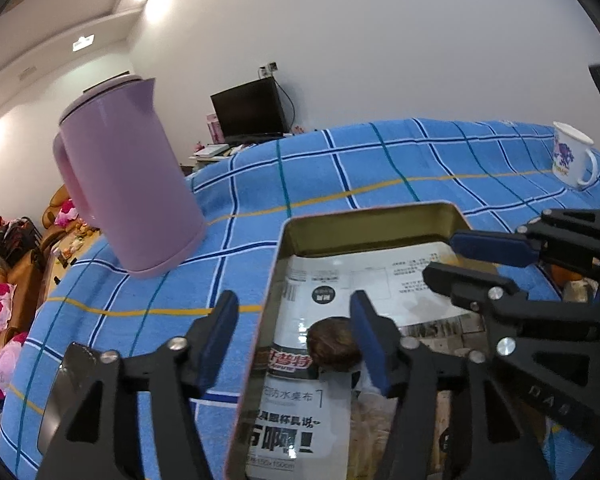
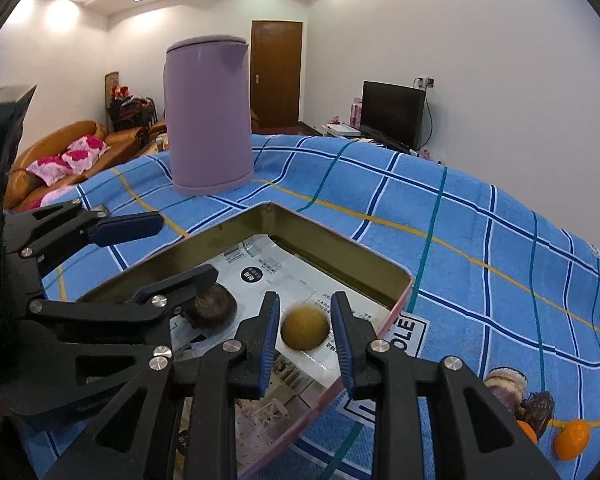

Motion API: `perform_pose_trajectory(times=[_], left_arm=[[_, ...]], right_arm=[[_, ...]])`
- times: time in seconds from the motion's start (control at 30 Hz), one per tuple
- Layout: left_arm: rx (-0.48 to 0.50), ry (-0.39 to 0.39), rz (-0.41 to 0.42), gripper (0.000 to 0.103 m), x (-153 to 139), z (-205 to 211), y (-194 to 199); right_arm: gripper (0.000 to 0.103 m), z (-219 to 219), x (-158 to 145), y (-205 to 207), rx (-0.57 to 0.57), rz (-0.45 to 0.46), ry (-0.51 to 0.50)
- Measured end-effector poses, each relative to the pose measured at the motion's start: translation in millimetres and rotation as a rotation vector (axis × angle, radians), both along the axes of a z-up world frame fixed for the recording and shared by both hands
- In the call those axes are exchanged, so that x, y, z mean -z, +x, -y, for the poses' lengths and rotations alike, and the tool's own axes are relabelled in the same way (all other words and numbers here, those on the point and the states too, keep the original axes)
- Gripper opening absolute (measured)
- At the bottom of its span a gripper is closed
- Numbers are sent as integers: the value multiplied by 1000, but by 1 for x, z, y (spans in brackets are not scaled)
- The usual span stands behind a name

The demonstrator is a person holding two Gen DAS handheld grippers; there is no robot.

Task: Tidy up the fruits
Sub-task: 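Lower both fruits into the tin box and open both tools, then withdraw both tools from the tin back toward the fruit cluster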

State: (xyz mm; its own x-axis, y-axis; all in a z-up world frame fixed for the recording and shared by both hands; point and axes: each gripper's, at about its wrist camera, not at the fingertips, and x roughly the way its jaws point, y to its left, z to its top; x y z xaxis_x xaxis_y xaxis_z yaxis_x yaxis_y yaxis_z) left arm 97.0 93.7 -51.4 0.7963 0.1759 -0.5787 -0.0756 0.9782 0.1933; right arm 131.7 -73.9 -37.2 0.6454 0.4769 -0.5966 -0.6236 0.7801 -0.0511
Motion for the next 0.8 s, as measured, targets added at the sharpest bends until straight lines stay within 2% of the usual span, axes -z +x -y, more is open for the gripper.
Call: perform_pose_trajectory(times=[0.1, 0.2, 0.33, 0.43, 0.6, 0.8], left_arm=[[-41, 10, 29, 76, -4, -4, -6], [-47, -25, 41, 81, -8, -8, -14], [-36, -43, 107, 103, -17, -4, -34], [-8, -69, 144, 103, -25, 7, -48], [67, -126, 152, 103, -28, 36, -62], [155, -147, 115, 103, -19, 74, -66]], right_arm=[[42, 5, -3, -2, 24, 9, 11], [52, 12, -8, -6, 44, 17, 26], [60, 32, -21, -23, 54, 46, 31], [65, 54, -30, -41, 75, 80, 32], [66, 101, -37, -76, 134, 135, 5], [70, 154, -23, -99, 215, 112, -42]])
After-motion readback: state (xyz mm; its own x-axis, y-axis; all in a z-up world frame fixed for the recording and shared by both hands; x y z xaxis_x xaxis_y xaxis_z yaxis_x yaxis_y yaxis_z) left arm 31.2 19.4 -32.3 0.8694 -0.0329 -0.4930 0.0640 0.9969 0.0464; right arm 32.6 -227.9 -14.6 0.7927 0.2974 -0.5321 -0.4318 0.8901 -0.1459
